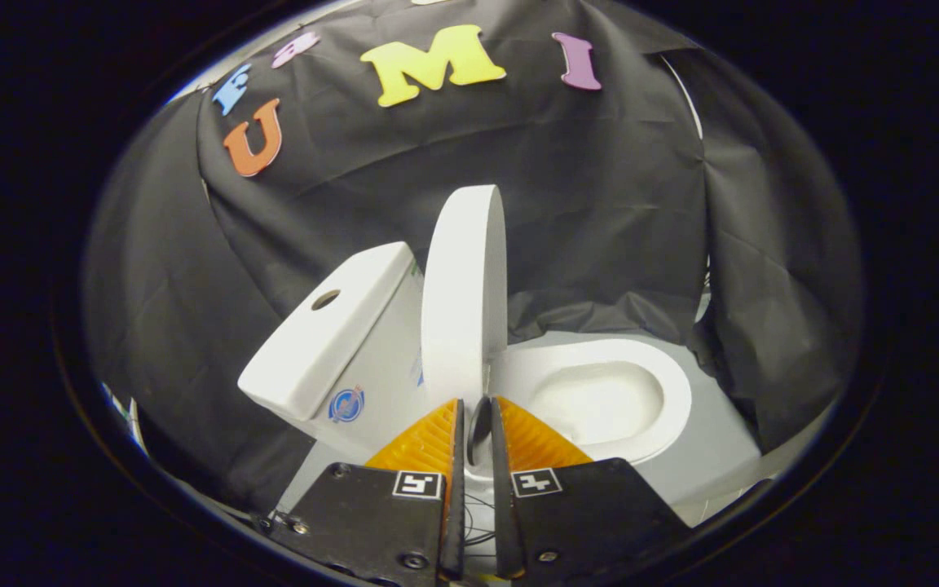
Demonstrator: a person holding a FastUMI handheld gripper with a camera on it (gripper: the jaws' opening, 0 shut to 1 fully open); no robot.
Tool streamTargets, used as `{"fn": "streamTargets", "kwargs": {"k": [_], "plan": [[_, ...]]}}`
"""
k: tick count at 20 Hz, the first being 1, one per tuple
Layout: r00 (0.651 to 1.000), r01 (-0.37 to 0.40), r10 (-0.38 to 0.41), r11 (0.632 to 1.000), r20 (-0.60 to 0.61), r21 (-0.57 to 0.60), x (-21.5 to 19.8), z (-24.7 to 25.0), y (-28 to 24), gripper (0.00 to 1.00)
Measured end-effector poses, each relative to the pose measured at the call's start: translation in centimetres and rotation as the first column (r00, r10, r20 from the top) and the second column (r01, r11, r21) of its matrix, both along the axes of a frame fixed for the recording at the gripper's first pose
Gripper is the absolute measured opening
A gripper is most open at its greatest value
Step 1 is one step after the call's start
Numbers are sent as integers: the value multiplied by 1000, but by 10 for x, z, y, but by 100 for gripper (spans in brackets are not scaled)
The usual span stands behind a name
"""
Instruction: Open the toilet lid.
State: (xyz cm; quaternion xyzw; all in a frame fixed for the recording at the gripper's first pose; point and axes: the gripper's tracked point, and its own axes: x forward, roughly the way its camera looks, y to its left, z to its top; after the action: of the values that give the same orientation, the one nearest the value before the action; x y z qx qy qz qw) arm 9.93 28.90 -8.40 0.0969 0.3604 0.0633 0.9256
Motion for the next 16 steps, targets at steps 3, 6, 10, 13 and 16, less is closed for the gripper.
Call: {"fn": "streamTargets", "kwargs": {"k": [3,6,10,13,16], "plan": [[999,-32,32,999,12,-27,2,1,16,18],[997,-71,71,997,15,-29,4,1,35,19],[994,-109,109,993,10,-36,13,-2,60,23],[990,-137,138,989,16,-64,9,-5,81,23],[986,-163,167,979,23,-120,12,-6,99,23]]}}
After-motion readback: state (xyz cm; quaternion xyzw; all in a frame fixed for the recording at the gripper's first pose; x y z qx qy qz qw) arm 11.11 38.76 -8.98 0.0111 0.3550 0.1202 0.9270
